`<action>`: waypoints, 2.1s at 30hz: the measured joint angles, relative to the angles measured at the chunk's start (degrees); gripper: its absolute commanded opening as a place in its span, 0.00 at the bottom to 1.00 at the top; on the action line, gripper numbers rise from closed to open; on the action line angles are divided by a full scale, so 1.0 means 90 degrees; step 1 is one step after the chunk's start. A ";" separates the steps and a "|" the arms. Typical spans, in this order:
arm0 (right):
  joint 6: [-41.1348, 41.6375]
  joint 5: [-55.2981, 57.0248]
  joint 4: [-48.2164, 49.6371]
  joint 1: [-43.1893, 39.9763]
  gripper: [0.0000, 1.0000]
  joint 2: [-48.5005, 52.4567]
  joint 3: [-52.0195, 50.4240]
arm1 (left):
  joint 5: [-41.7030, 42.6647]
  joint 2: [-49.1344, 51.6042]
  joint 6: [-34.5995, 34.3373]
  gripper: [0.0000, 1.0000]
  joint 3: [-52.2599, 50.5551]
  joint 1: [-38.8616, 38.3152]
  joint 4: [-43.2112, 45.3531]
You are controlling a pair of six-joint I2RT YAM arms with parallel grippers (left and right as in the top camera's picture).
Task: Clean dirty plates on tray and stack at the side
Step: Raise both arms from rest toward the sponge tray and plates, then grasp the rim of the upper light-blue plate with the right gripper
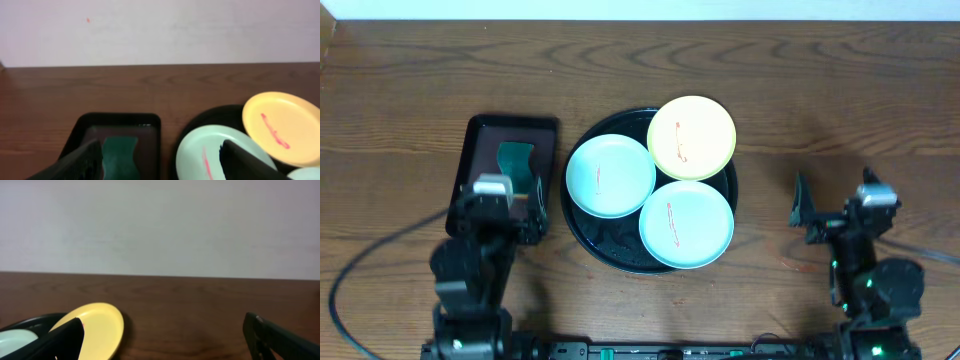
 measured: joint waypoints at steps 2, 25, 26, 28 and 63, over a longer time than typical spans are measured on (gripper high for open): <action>0.0000 -0.0073 -0.0250 0.0000 0.99 0.0459 0.0459 | 0.0097 0.0534 0.0000 0.75 0.0534 0.0000 -0.0376; -0.0019 -0.1858 -0.5044 0.0000 0.99 0.5552 0.5846 | 0.0376 0.5399 0.0078 0.76 0.6771 -0.0002 -0.6399; -0.0019 -0.1931 -0.5161 0.0000 0.99 0.5727 0.6006 | 0.0376 0.5496 0.0078 0.76 0.6861 -0.0002 -0.6448; -0.0019 -0.2161 -0.5102 0.0000 0.99 0.6047 0.6198 | 0.0376 0.5625 0.0078 0.76 0.6941 -0.0002 -0.6450; 0.2312 -0.1581 -0.7332 0.2873 0.48 1.1157 1.0139 | -0.0529 0.6028 -0.0117 0.76 0.6965 0.0032 -0.6526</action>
